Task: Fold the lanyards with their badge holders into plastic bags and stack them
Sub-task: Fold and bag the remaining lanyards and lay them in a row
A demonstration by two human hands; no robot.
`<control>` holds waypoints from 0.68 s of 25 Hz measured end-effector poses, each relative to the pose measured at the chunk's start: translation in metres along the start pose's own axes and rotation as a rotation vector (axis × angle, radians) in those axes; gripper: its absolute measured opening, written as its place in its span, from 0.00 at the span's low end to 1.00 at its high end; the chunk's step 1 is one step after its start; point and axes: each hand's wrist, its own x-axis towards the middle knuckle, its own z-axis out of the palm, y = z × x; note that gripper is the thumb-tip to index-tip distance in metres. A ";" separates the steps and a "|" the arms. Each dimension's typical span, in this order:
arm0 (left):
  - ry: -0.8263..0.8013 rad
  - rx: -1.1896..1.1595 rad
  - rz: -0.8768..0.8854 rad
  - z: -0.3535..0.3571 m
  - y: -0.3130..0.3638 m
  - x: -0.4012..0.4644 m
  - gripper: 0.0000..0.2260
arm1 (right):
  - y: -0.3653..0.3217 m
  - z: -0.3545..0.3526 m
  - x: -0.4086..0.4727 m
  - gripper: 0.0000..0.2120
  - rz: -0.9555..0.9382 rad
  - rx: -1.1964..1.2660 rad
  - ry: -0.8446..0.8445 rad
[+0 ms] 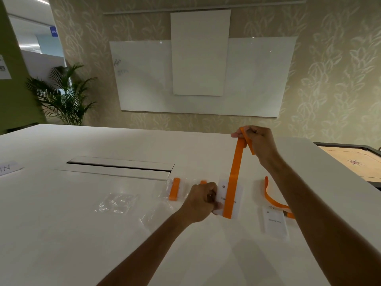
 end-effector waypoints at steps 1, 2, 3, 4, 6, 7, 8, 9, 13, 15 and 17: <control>-0.003 -0.045 -0.007 0.000 0.001 -0.002 0.12 | 0.009 -0.001 -0.002 0.13 0.040 0.007 0.002; -0.008 -0.102 -0.004 0.000 0.002 -0.004 0.12 | 0.017 -0.002 -0.004 0.13 0.083 0.021 0.003; -0.014 -0.162 0.011 0.000 0.003 -0.007 0.12 | 0.024 -0.002 -0.007 0.12 0.121 0.040 0.001; -0.020 -0.213 0.028 0.000 0.004 -0.009 0.13 | 0.030 -0.001 -0.011 0.12 0.153 0.058 -0.005; -0.016 -0.295 0.043 -0.001 0.006 -0.012 0.15 | 0.043 0.003 -0.021 0.13 0.198 0.075 -0.020; -0.009 -0.330 0.044 -0.001 0.007 -0.012 0.15 | 0.049 0.006 -0.027 0.14 0.218 0.078 -0.029; 0.003 -0.361 0.043 -0.001 0.007 -0.012 0.16 | 0.057 0.008 -0.034 0.14 0.239 0.074 -0.031; 0.017 -0.379 0.047 -0.001 0.008 -0.013 0.15 | 0.062 0.010 -0.041 0.15 0.250 0.070 -0.035; 0.111 -0.394 0.053 -0.003 0.012 -0.011 0.10 | 0.081 0.021 -0.067 0.26 0.276 0.106 -0.062; 0.168 -0.421 0.039 -0.004 0.014 -0.010 0.10 | 0.088 0.027 -0.077 0.26 0.285 0.108 -0.048; 0.228 -0.473 0.021 -0.006 0.013 -0.007 0.09 | 0.098 0.033 -0.083 0.21 0.280 0.124 -0.008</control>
